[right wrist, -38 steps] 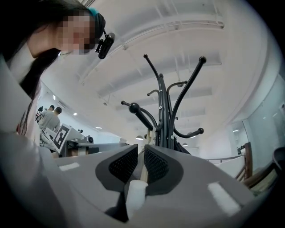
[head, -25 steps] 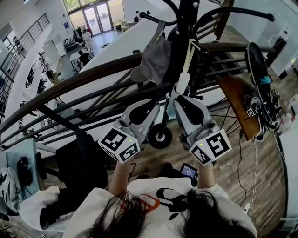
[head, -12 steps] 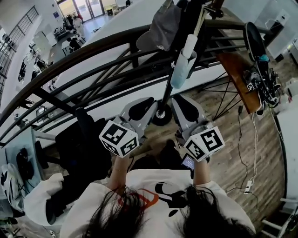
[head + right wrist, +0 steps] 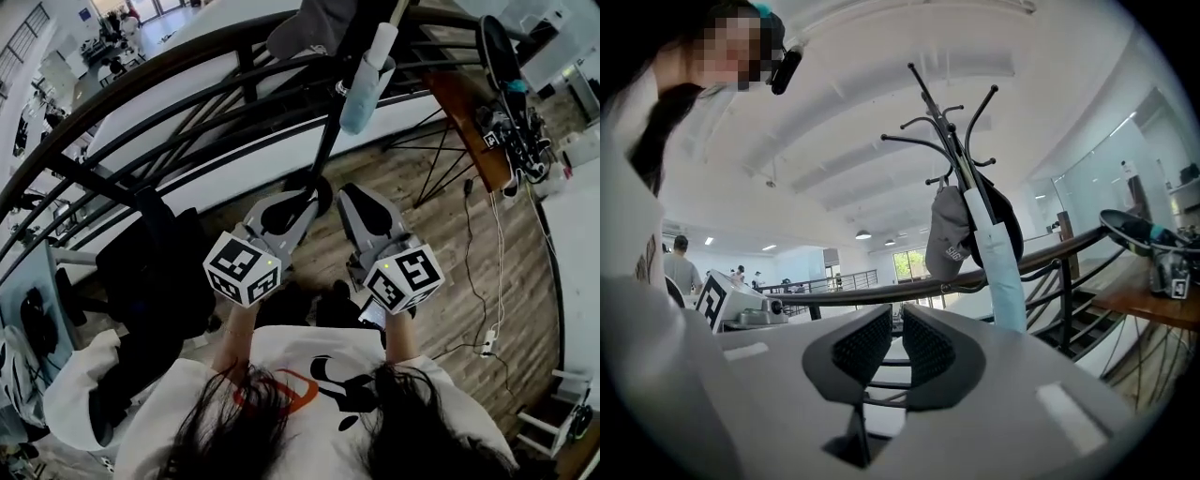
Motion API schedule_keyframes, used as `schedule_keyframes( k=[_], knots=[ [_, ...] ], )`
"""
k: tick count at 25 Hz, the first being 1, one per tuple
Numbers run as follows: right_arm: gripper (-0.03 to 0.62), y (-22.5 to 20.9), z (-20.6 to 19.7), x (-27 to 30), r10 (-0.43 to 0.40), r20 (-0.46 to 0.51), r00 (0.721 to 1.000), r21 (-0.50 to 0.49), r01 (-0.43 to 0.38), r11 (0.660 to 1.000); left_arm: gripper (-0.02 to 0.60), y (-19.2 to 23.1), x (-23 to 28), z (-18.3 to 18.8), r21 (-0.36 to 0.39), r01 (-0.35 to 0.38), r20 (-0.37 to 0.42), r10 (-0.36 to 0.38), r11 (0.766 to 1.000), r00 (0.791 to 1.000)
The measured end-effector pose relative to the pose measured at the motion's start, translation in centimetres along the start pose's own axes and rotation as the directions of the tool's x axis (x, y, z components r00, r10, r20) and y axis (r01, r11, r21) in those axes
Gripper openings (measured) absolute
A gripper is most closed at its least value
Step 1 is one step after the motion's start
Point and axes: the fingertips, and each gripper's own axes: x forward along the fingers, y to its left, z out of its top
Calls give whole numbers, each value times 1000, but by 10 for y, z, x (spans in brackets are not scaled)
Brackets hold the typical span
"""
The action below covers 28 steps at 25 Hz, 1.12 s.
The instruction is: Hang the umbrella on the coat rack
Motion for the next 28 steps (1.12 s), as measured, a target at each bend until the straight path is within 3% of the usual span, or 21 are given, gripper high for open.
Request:
schedule_keyframes(
  k=[6,15,28],
  knots=[
    [28,10,-18,0,39,-68,997,3,-39,999,45,-8,-13,-17,-33,-18,-5,18,999,1000],
    [6,13,-32,-24,131,-126,983,0,-132,991,45,-16,-28,-31,-53,-161,12,162,985,987],
    [5,0,-55,-151,249,-144,958,8,-251,968,45,-143,-22,-79,-37,-312,20,313,949,950]
  ],
)
